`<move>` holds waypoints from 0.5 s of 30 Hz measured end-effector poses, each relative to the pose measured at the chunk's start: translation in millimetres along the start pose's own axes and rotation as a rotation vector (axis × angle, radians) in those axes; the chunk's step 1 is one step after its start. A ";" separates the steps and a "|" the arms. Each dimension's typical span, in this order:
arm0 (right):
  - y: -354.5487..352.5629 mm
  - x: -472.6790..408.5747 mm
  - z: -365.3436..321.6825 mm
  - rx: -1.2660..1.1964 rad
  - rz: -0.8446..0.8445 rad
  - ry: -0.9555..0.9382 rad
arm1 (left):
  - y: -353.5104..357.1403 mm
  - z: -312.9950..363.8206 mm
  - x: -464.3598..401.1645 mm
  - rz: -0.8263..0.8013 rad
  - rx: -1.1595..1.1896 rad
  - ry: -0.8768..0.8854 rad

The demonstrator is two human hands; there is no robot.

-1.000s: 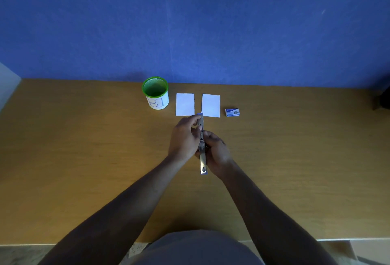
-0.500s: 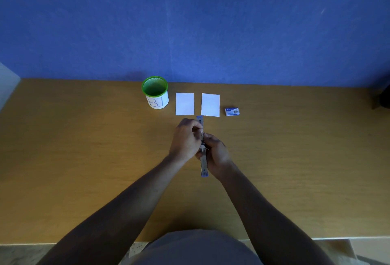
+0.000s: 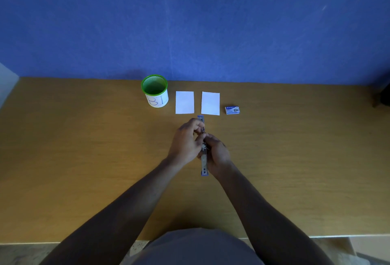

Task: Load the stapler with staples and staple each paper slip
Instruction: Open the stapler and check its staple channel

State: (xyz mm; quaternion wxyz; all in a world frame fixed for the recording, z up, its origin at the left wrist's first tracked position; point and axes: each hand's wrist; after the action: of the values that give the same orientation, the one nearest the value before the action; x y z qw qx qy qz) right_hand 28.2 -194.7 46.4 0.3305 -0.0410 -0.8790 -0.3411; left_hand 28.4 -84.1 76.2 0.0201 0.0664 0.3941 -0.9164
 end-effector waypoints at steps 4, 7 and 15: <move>0.0 -1.7 -1.9 -0.040 0.050 -0.005 | 0.2 -1.5 4.6 -0.067 -0.036 0.129; -0.7 -1.3 -4.6 -0.042 0.037 -0.009 | 0.1 -4.5 8.6 -0.071 -0.029 0.164; -0.1 -1.9 -7.1 0.031 -0.078 -0.063 | -4.4 -2.8 0.2 0.089 0.123 0.032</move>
State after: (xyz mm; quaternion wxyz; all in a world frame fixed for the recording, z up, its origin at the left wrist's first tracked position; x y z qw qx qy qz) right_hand 33.6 -198.9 49.1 0.2899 -0.0122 -0.8950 -0.3387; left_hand 28.0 -79.1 77.5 0.0501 0.0997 0.3342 -0.9359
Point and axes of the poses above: each hand's wrist, its own x-axis away from the middle knuckle, its own y-axis out of the palm, z = x × y, and after that the axes turned 11 degrees about -x, right-handed
